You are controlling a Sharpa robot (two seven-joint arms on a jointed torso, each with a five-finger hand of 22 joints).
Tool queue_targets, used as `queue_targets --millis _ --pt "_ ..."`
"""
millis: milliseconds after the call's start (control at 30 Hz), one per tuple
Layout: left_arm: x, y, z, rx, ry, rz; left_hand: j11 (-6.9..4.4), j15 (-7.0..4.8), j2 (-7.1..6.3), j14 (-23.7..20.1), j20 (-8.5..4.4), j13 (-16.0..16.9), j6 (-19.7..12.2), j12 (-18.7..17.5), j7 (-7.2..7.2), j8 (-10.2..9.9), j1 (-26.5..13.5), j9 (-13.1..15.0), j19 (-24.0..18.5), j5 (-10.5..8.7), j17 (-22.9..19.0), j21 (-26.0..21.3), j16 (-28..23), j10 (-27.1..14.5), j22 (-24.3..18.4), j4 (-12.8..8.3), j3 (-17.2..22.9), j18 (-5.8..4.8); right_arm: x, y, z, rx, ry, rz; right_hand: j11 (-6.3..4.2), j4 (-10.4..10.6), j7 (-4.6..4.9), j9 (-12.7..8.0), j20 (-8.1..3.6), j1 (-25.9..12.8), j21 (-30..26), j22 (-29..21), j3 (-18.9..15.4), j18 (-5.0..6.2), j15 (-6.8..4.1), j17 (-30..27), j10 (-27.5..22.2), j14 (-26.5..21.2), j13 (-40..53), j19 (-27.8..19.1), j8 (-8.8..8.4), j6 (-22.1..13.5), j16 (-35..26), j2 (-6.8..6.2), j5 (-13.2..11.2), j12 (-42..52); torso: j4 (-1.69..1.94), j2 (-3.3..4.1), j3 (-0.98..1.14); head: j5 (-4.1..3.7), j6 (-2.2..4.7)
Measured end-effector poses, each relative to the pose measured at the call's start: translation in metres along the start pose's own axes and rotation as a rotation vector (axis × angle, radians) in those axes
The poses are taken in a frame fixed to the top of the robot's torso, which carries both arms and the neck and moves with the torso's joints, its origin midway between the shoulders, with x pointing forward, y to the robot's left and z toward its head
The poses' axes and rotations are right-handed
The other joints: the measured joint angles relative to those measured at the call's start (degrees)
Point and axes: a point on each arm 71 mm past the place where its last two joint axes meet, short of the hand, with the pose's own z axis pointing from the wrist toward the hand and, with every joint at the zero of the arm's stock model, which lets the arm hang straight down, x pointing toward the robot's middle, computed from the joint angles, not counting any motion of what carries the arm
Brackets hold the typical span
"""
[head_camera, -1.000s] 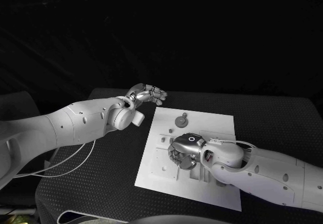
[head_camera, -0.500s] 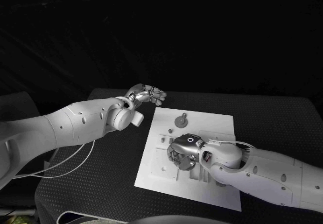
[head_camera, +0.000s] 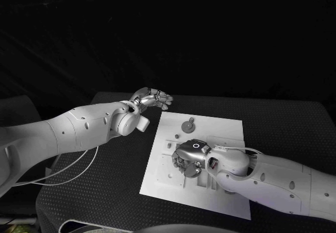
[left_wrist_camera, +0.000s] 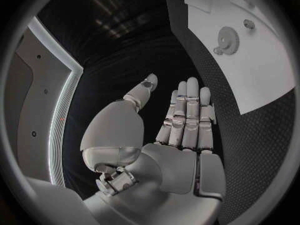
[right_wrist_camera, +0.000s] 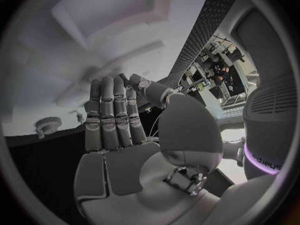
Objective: Assemble the parts on the task board
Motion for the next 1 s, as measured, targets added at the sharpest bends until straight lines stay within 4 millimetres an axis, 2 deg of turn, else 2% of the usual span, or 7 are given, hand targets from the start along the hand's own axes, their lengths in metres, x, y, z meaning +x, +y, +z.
queue_targets --millis 100,267,333,467,700,900,1000 --pt "0.000 0.000 0.000 -0.002 0.000 0.000 0.00 0.00 0.00 0.0 0.00 0.0 0.0 0.0 0.00 0.0 0.0 0.0 0.0 0.00 0.1 -0.2 0.0 0.0 0.0 0.0 0.0 0.00 0.000 -0.001 0.000 0.003 0.002 -0.001 0.68 0.0 0.71 0.0 0.67 -0.6 -0.9 0.0 0.0 0.02 1.00 0.1 -1.6 -1.0 0.1 -1.4 -1.03 -0.9 -1.2 -0.64 0.0 -1.0 0.01 0.00 0.01 -0.03 -0.02" --pt "-0.002 0.001 -0.001 -0.009 -0.001 0.000 0.22 0.00 0.00 0.0 0.00 0.0 0.0 0.0 0.00 0.0 0.0 0.0 0.0 0.00 0.2 -0.2 -0.2 -0.2 0.1 0.0 0.0 0.00 -0.001 -0.001 0.000 0.006 0.001 0.000 1.51 0.2 1.36 -0.4 1.11 -1.0 -1.6 -0.1 -0.6 0.04 1.61 0.4 -2.8 -2.3 0.1 -2.8 -2.04 -2.2 -2.6 -1.24 0.5 -2.0 -0.02 -0.01 -0.02 -0.06 -0.02" --pt "-0.003 0.001 -0.001 -0.012 -0.002 0.000 0.30 0.00 0.00 0.0 0.00 0.0 0.0 0.0 0.00 0.0 0.0 0.0 0.0 0.00 0.2 -0.2 -0.4 -0.3 0.1 0.0 0.0 -0.01 -0.001 -0.002 0.000 0.007 0.000 0.000 1.72 0.5 1.72 -0.5 1.40 -0.7 -2.1 -0.1 -1.0 0.29 2.01 0.5 -3.6 -2.7 0.1 -3.5 -2.68 -2.8 -3.2 -2.63 1.3 -2.4 -0.04 -0.03 0.00 -0.07 -0.02" --pt "-0.004 0.002 -0.002 -0.018 -0.001 -0.001 0.30 0.00 0.00 0.0 0.00 0.0 -0.1 0.0 -0.12 0.0 0.0 0.0 0.0 0.00 0.4 -0.4 -0.4 -0.3 0.2 0.0 0.0 -0.01 -0.001 -0.002 -0.001 0.008 -0.001 0.000 2.51 1.1 2.37 -0.9 1.97 -0.9 -3.0 -0.1 -1.6 0.39 2.57 0.6 -5.0 -4.0 0.1 -4.9 -3.57 -4.0 -4.3 -3.74 2.2 -3.5 -0.08 -0.05 0.04 -0.07 0.01" --pt "-0.005 0.003 -0.002 -0.026 0.002 -0.002 0.31 0.22 0.00 0.2 0.12 0.0 -0.4 0.0 -0.01 0.0 0.0 -0.1 0.1 0.00 0.8 -0.4 -0.7 -0.7 0.5 0.2 0.2 -0.01 0.000 -0.006 -0.003 0.020 -0.001 0.003 3.33 1.0 2.73 -1.2 2.42 -1.7 -4.1 0.2 -4.2 0.38 3.26 0.8 -6.8 -5.6 -0.3 -6.7 -4.19 -4.8 -6.0 -4.60 5.0 -4.7 -0.04 -0.05 0.11 -0.16 0.04" --pt "-0.005 0.003 -0.002 -0.029 0.002 -0.002 0.31 0.22 0.00 0.2 0.21 0.0 -0.4 0.0 -0.01 0.0 0.0 -0.1 0.2 0.00 0.9 -0.4 -0.7 -0.7 0.5 0.2 0.2 -0.01 0.000 -0.007 -0.006 0.024 -0.007 0.014 3.36 1.0 2.81 -1.3 2.52 -2.2 -4.3 0.6 -5.2 0.39 3.48 0.9 -7.3 -6.0 -0.6 -7.3 -4.44 -5.3 -6.5 -5.05 5.6 -4.9 -0.04 -0.06 0.11 -0.30 0.15" --pt "-0.006 0.003 -0.002 -0.030 0.001 -0.002 0.31 0.22 0.00 0.2 0.21 0.0 -0.4 0.0 -0.01 0.0 0.0 -0.1 0.2 0.00 0.9 -0.4 -0.7 -0.7 0.5 0.2 0.2 -0.01 -0.001 -0.010 -0.013 0.030 -0.021 0.026 3.75 1.0 2.87 -1.4 2.52 -1.9 -4.3 0.9 -5.5 0.39 3.55 0.9 -7.7 -6.4 -0.6 -7.3 -4.70 -5.3 -6.9 -5.28 5.6 -5.0 -0.03 -0.06 0.11 -0.43 0.29"
